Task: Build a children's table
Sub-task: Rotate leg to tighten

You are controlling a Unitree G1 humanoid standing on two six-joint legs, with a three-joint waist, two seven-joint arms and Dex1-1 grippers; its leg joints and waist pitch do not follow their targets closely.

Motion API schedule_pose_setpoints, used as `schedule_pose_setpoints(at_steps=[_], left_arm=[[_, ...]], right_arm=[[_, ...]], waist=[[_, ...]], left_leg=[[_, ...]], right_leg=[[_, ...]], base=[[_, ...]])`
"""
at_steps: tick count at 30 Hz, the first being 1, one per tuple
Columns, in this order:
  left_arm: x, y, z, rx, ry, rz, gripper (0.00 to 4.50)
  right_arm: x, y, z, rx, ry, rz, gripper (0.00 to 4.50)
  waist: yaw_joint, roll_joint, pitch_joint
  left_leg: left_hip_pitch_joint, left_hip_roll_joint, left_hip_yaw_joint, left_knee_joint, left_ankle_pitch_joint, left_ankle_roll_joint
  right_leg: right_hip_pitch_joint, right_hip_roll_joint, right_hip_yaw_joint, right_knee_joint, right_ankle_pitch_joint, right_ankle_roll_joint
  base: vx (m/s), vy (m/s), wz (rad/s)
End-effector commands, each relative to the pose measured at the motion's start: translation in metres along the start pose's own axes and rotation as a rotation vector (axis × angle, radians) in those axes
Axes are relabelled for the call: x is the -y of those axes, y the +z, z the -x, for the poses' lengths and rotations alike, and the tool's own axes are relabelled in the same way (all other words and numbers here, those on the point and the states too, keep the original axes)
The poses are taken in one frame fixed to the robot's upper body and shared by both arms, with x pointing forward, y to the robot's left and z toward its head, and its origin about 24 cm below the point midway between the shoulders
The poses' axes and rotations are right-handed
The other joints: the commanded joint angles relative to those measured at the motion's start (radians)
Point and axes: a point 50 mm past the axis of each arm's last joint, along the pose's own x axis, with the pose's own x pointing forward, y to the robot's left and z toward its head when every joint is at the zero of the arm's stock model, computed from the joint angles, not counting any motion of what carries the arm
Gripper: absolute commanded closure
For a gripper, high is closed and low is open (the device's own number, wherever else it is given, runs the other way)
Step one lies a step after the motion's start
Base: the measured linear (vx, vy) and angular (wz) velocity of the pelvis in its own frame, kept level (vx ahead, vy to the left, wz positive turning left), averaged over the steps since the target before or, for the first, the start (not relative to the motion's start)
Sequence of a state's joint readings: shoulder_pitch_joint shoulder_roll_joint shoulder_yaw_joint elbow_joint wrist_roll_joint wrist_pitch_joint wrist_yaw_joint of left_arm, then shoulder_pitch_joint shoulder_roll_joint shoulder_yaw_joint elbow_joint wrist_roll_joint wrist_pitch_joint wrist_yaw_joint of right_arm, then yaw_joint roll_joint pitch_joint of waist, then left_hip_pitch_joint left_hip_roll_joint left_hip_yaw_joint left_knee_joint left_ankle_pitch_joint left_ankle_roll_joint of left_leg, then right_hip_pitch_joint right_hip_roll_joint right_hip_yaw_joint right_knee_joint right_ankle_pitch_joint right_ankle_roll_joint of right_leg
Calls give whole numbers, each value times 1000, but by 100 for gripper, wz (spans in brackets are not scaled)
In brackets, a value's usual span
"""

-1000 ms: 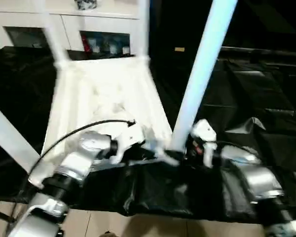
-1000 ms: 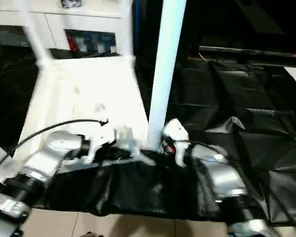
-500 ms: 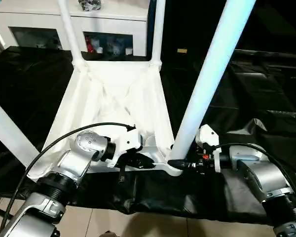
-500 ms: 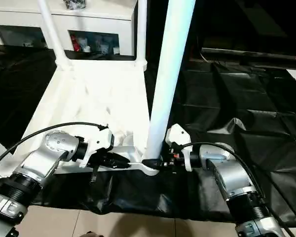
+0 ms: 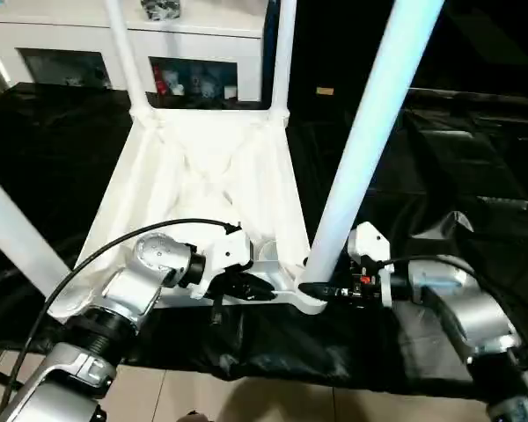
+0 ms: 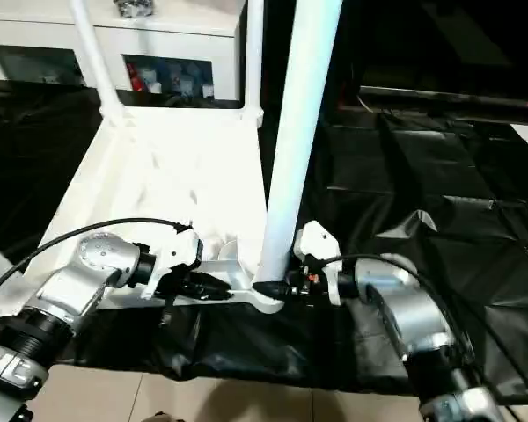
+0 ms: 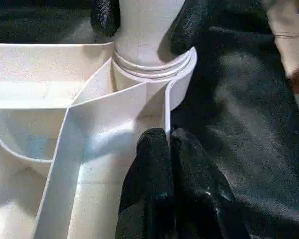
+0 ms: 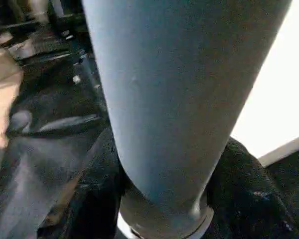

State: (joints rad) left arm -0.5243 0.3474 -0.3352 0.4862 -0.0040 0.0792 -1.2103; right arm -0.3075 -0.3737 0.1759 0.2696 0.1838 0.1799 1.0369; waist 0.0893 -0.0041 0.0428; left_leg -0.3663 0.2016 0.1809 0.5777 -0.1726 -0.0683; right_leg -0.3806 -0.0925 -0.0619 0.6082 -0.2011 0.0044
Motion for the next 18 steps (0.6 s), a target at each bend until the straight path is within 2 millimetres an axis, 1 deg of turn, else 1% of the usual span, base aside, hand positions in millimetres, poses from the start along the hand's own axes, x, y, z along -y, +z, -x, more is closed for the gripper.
schedule_pose_setpoints(at_steps=[1, 2, 3, 4, 5, 6, 7, 8, 9, 10, 11, 12, 13, 14, 16, 17, 18], left_arm=[[-7, 8, -12, 6, 103, -13, 450], [-8, 9, -17, 9, 135, 1, 450], [-8, 10, -22, 12, 160, 11, 450], [-8, 12, -29, 18, 192, 26, 450], [-8, 15, -35, 26, 216, 39, 450], [-8, 15, -35, 26, 216, 39, 450], [-8, 16, -40, 32, 234, 50, 450], [-8, 20, -46, 43, 258, 63, 450], [-8, 22, -51, 52, 277, 74, 450], [-8, 26, -56, 64, 295, 85, 450], [-8, 27, -57, 66, 298, 86, 450], [-7, 34, -66, 87, 319, 102, 450], [-7, 34, -66, 87, 319, 102, 450], [-6, 36, -69, 96, 325, 101, 450], [-6, 37, -69, 97, 313, 93, 450], [-6, 35, -65, 91, 299, 85, 450], [-6, 34, -64, 91, 289, 81, 450]], right_arm=[[-8, -11, -16, 3, -56, -43, 254], [-8, -15, -22, 4, -128, -67, 254], [-8, -18, -27, 8, -184, -87, 254], [-9, -21, -34, 14, -248, -123, 255], [-9, -23, -39, 18, -300, -150, 255], [-9, -23, -39, 18, -300, -150, 255], [-9, -25, -44, 19, -337, -168, 255], [-9, -25, -50, 19, -394, -192, 256], [-8, -25, -55, 19, -438, -210, 256], [-7, -23, -61, 22, -476, -232, 256], [-7, -23, -62, 23, -481, -235, 256], [-7, -14, -77, 55, -497, -273, 256], [-7, -14, -77, 55, -497, -273, 256], [-9, -7, -86, 72, -487, -251, 256], [-10, -1, -90, 86, -473, -226, 256], [-9, 4, -90, 120, -451, -242, 200], [-8, 5, -89, 131, -443, -249, 200]], waist=[[-8, 0, -47], [-12, -1, -44], [-12, -1, -44], [-17, -3, -41], [-24, -1, -39], [-30, -3, -38], [-36, -2, -37], [-43, -2, -36], [-45, 0, -37], [-52, 3, -38], [-60, 3, -39], [-63, 5, -40], [-70, 5, -38], [-70, 9, -39], [-75, 10, -40], [-77, 8, -41], [-77, 8, -41]], left_leg=[[19, 30, -8, -75, -329, -11], [20, 28, -10, -77, -352, -24], [22, 27, -13, -77, -364, -29], [20, 26, -15, -80, -386, -36], [20, 24, -19, -81, -405, -42], [21, 23, -21, -81, -420, -44], [22, 22, -25, -82, -445, -45], [20, 21, -28, -82, -460, -45], [22, 20, -29, -82, -468, -46], [21, 19, -33, -83, -482, -48], [16, 19, -35, -87, -483, -48], [15, 19, -37, -88, -486, -47], [16, 18, -39, -89, -506, -47], [21, 18, -40, -88, -519, -44], [16, 19, -42, -94, -523, -39], [15, 19, -40, -95, -519, -33], [17, 19, -39, -94, -519, -30]], right_leg=[[26, -54, 40, -88, -325, -195], [22, -55, 40, -96, -396, -169], [21, -55, 38, -99, -427, -156], [19, -55, 37, -105, -483, -131], [16, -56, 33, -111, -536, -110], [14, -55, 32, -116, -561, -99], [12, -56, 29, -122, -596, -82], [12, -55, 26, -124, -614, -72], [10, -56, 24, -127, -621, -69], [12, -55, 19, -128, -616, -69], [16, -53, 16, -128, -597, -69], [17, -53, 15, -128, -587, -70], [13, -51, 13, -131, -586, -73], [11, -51, 14, -134, -575, -75], [18, -50, 13, -131, -534, -85], [18, -49, 16, -131, -507, -91], [15, -49, 19, -130, -497, -96]], base=[[0, 0, 0], [-54, -7, -3], [-54, -7, -3], [-52, -4, -5], [0, 0, 0], [0, 0, 0], [0, 0, 0], [0, 0, 0], [0, 0, 0], [0, 0, 0], [0, 0, 0], [0, 0, 0], [0, 0, 0], [0, 0, 0], [0, 0, 0], [0, 0, 0], [0, 0, 0]])
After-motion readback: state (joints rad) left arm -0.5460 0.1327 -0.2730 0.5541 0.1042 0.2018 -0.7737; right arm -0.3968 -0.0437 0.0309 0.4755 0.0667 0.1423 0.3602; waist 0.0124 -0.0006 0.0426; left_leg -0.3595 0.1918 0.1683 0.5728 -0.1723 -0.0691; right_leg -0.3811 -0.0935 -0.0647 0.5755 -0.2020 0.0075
